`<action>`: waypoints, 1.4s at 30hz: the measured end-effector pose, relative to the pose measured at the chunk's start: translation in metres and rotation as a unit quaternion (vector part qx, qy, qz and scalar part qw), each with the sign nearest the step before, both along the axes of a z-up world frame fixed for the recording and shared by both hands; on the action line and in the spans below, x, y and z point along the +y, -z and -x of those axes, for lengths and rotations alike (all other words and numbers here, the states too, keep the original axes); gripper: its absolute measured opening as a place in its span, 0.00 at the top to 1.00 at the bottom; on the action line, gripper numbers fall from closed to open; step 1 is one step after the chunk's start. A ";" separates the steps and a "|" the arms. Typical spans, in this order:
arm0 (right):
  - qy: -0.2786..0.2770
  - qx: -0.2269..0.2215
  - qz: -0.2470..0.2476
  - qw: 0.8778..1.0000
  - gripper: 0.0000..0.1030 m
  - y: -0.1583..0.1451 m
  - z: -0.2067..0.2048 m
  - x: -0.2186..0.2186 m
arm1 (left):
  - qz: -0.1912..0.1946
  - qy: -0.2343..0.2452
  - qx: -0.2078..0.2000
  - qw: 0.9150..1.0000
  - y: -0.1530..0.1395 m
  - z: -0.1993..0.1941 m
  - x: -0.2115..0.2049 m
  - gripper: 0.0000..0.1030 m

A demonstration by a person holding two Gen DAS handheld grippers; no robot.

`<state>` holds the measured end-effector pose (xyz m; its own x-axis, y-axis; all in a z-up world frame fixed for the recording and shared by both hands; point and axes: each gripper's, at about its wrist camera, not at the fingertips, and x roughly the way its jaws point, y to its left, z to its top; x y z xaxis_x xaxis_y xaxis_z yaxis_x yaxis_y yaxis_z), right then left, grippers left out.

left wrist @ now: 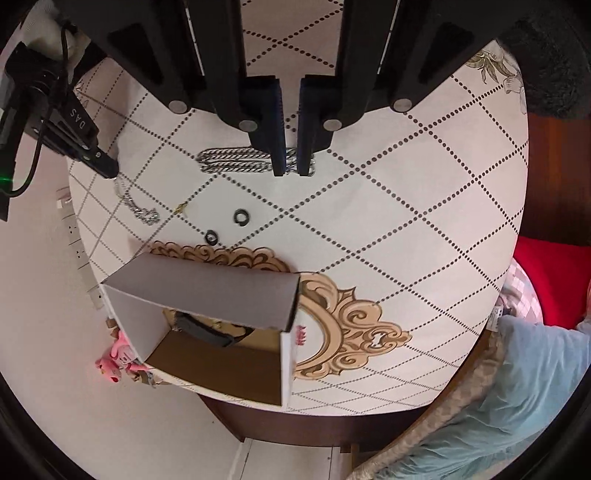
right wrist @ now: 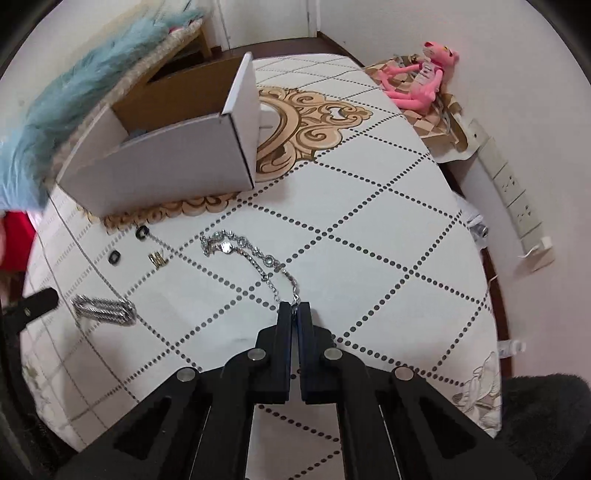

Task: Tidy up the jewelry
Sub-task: 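Grasp the thick silver chain bracelet with the left tool while the right tool grasps the silver necklace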

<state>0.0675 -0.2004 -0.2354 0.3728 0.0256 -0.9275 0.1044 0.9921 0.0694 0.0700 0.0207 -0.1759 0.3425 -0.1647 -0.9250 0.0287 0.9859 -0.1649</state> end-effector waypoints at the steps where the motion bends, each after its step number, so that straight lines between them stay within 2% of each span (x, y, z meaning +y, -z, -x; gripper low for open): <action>1: 0.006 -0.002 -0.010 1.000 0.97 -0.003 0.001 -0.003 | 0.005 0.002 -0.001 1.000 -0.002 0.000 -0.001 0.97; 10: 0.023 -0.057 -0.062 0.996 0.98 -0.055 0.012 -0.020 | 0.061 0.003 -0.030 0.998 -0.037 -0.007 0.003 0.97; 13: 0.010 -0.068 -0.061 0.996 0.98 -0.069 0.012 -0.016 | 0.062 -0.001 -0.010 0.998 -0.031 -0.011 0.007 0.90; 14: 0.006 -0.068 -0.060 0.996 0.98 -0.070 0.012 -0.013 | 0.064 0.000 0.008 0.998 -0.021 -0.012 0.007 0.83; 15: 0.004 -0.067 -0.060 0.996 0.98 -0.070 0.013 -0.013 | 0.065 0.000 0.018 0.998 -0.014 -0.012 0.008 0.68; 16: 0.002 -0.065 -0.057 0.996 0.98 -0.067 0.012 -0.012 | 0.065 -0.005 0.031 0.997 -0.002 -0.012 0.009 0.49; 20: 0.004 -0.052 -0.053 0.997 0.98 -0.053 0.013 -0.011 | 0.087 -0.026 0.072 0.993 0.029 -0.009 0.013 0.46; 22: 0.007 -0.045 -0.056 0.997 0.98 -0.046 0.015 -0.013 | 0.084 -0.028 0.061 0.994 0.032 -0.006 0.012 0.46; 29: 0.015 -0.036 -0.050 0.998 0.98 -0.033 0.018 -0.014 | 0.030 -0.006 0.028 0.999 0.031 -0.010 -0.013 0.48; 30: 0.016 -0.036 -0.049 0.998 0.98 -0.034 0.018 -0.014 | 0.018 0.001 0.020 1.000 0.031 -0.010 -0.018 0.52; 31: 0.016 -0.036 -0.047 0.998 0.98 -0.033 0.019 -0.013 | 0.008 0.005 0.014 1.000 0.031 -0.011 -0.020 0.61; 32: 0.016 -0.036 -0.045 0.998 0.98 -0.032 0.019 -0.013 | -0.011 0.011 0.006 1.000 0.032 -0.010 -0.024 0.84; 33: 0.016 -0.036 -0.044 0.998 0.98 -0.032 0.019 -0.013 | -0.009 0.015 0.004 1.000 0.032 -0.011 -0.025 0.94; 34: 0.017 -0.035 -0.044 0.998 0.98 -0.031 0.019 -0.014 | 0.004 0.014 0.006 1.000 0.034 -0.012 -0.024 0.95; 38: 0.018 -0.038 -0.048 0.998 0.98 -0.033 0.020 -0.015 | 0.029 0.003 0.010 1.000 0.035 -0.010 -0.017 0.96; 42: 0.016 -0.052 -0.057 0.997 0.98 -0.047 0.019 -0.016 | 0.056 0.002 -0.003 0.998 0.016 -0.001 -0.006 0.97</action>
